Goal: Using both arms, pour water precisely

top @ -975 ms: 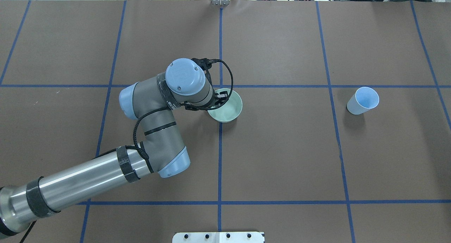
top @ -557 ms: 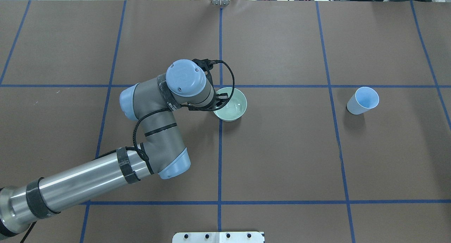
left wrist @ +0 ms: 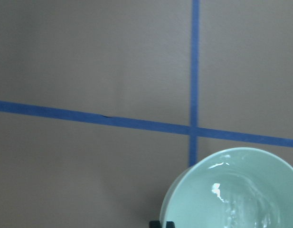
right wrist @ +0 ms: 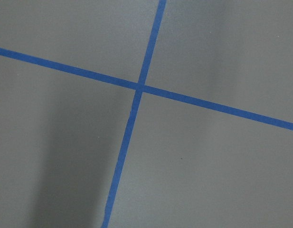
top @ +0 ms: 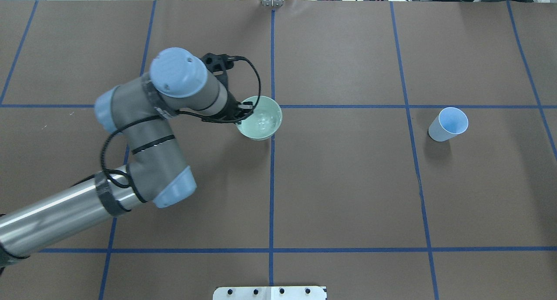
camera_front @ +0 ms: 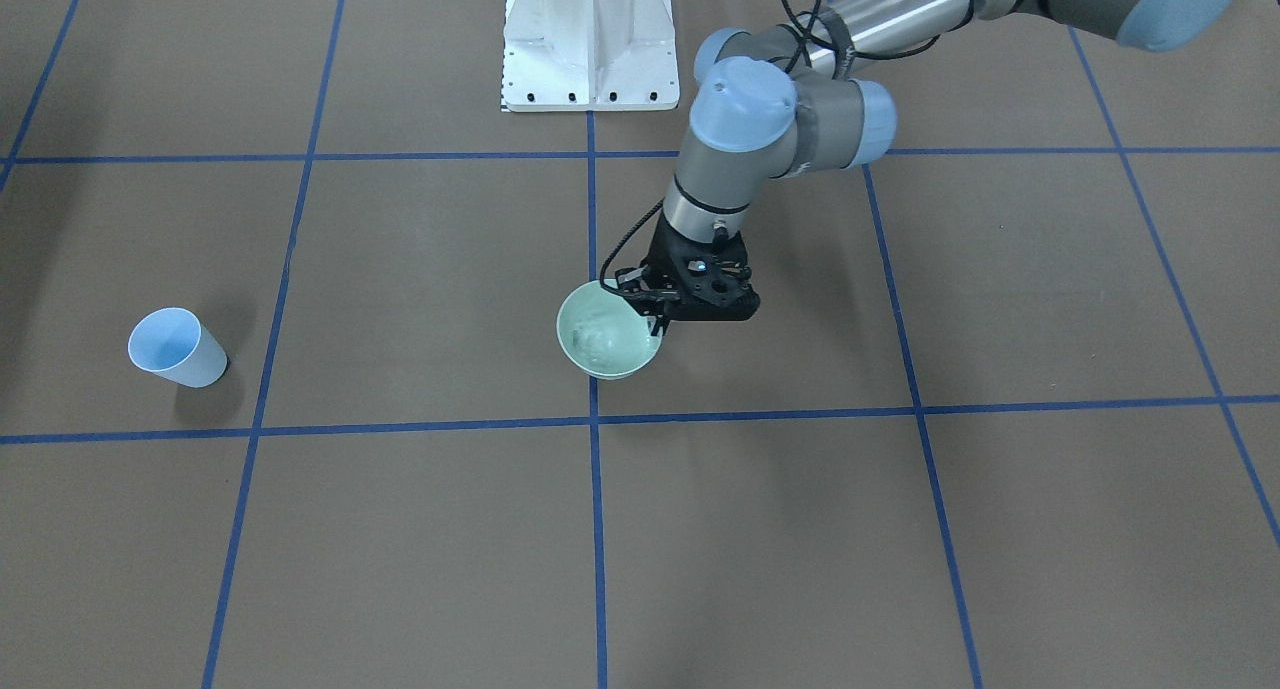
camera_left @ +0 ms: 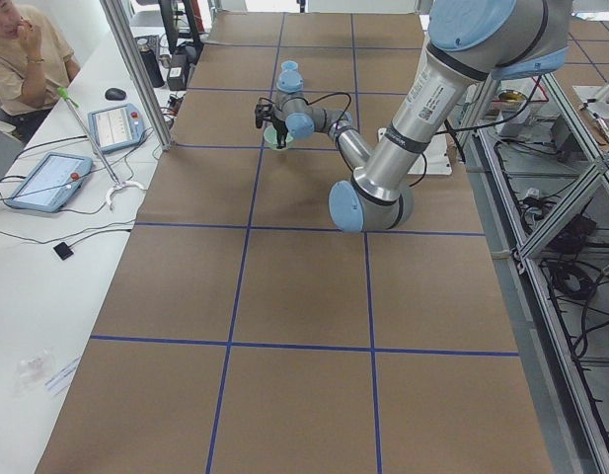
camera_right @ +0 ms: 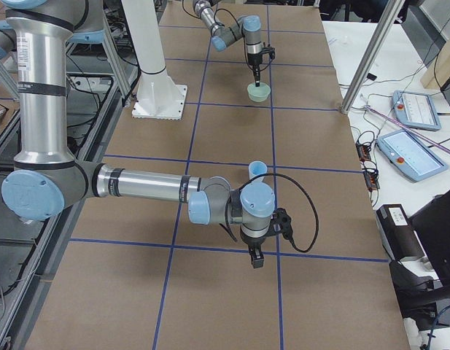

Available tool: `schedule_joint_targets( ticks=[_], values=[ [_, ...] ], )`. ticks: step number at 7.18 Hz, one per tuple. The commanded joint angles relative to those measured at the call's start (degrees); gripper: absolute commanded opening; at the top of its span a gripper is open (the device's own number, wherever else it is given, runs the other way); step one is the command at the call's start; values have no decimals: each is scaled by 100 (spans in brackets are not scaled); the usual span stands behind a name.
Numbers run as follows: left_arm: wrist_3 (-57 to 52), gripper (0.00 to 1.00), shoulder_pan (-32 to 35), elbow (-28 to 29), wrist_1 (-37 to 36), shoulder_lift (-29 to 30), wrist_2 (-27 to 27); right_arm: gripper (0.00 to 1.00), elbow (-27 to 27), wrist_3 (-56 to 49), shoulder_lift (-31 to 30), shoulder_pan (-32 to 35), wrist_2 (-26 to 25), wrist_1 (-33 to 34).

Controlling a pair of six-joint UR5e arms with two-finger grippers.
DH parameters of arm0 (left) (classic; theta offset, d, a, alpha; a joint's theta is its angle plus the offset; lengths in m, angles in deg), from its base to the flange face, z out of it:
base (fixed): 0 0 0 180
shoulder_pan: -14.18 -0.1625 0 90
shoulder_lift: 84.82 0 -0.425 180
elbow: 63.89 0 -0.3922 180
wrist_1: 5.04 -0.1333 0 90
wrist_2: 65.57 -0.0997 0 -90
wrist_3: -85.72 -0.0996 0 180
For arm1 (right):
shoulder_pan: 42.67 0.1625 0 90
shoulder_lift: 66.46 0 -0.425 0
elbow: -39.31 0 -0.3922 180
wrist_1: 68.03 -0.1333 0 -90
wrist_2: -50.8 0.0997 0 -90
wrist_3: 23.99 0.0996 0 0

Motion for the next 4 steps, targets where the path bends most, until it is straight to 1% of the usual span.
schedule_joint_targets(
  ticks=[1, 2, 3, 4],
  values=[
    [-1562, 0, 799, -840, 63, -1467, 746, 100, -18, 0, 1, 0, 0, 0],
    [-2267, 0, 1099, -947, 255, -2005, 810, 100, -27, 0, 1, 0, 0, 0],
    [-2848, 0, 1389, -879, 753, -2532, 1046, 100, -27, 0, 1, 0, 0, 0],
    [-3367, 0, 1714, -765, 1141, -2964, 1483, 100, -27, 0, 1, 0, 0, 0]
  ],
)
